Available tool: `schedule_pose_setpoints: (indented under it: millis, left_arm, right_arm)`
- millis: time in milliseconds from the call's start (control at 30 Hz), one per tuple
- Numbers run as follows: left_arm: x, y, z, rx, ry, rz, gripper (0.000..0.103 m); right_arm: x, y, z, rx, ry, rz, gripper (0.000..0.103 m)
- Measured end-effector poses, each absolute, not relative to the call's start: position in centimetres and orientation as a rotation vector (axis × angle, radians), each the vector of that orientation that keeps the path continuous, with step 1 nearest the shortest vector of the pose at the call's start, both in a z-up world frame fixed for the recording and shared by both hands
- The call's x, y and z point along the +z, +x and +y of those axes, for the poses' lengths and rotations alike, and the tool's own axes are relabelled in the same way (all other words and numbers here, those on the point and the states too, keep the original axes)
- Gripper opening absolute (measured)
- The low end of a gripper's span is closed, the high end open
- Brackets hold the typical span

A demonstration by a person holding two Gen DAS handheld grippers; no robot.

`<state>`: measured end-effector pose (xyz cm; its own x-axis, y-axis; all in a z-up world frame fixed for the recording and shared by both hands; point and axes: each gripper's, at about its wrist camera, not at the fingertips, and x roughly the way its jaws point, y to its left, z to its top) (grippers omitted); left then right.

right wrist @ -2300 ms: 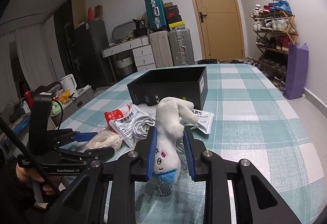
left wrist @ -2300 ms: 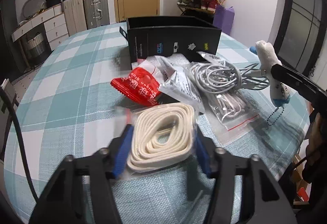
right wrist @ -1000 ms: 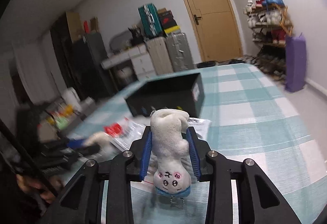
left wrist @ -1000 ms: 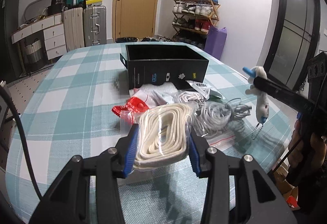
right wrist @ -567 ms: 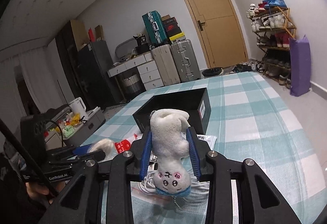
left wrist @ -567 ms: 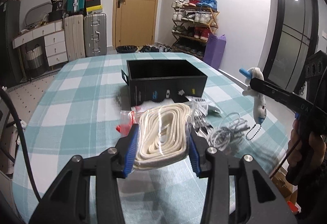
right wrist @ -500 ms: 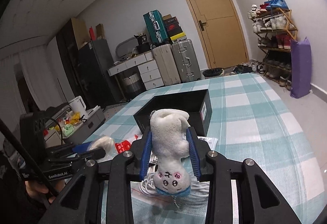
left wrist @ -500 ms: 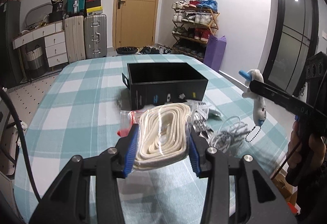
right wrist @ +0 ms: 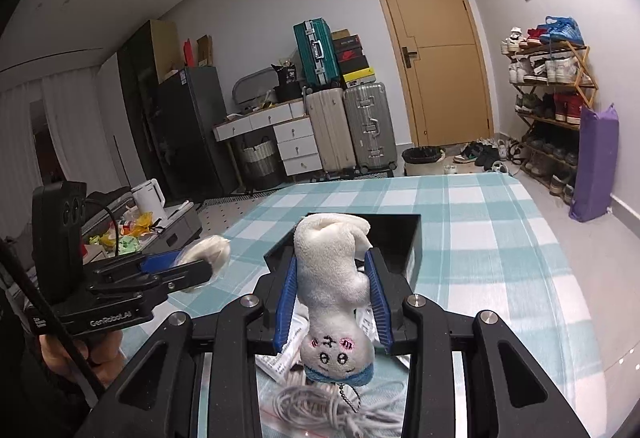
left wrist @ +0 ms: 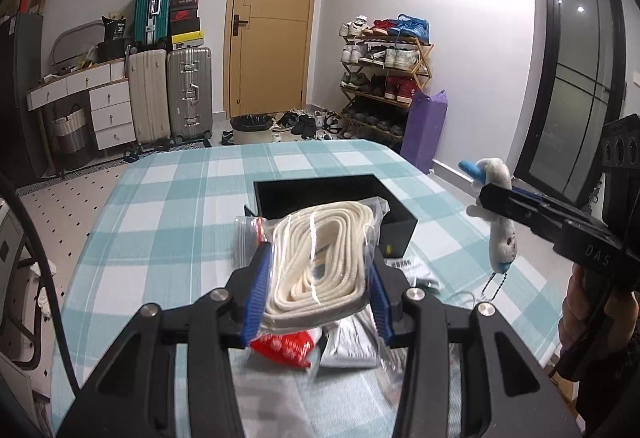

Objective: Organize soft objects
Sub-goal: 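Carry the plush doll and bagged rope over the black box with both grippers, then lower both items into the black box and open both grippers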

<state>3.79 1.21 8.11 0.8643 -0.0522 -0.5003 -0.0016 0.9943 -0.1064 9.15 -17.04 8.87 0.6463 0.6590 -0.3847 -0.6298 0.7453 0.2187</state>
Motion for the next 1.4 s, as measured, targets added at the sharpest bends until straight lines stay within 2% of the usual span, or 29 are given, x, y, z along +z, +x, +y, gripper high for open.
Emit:
schedule_pose_setpoints:
  millis: [567, 1400]
  left_arm:
    - [9.6, 11.1, 1.9, -0.011, -0.107, 0.521, 0.044]
    - [4.7, 18.7, 2.1, 0.013, -0.112, 0.573, 0.044]
  right_arm:
    - [10.4, 15.7, -14.0, 0.757, 0.067, 0.502, 0.033]
    - [6.1, 23.6, -11.2, 0.722, 0.097, 0.568, 0.033]
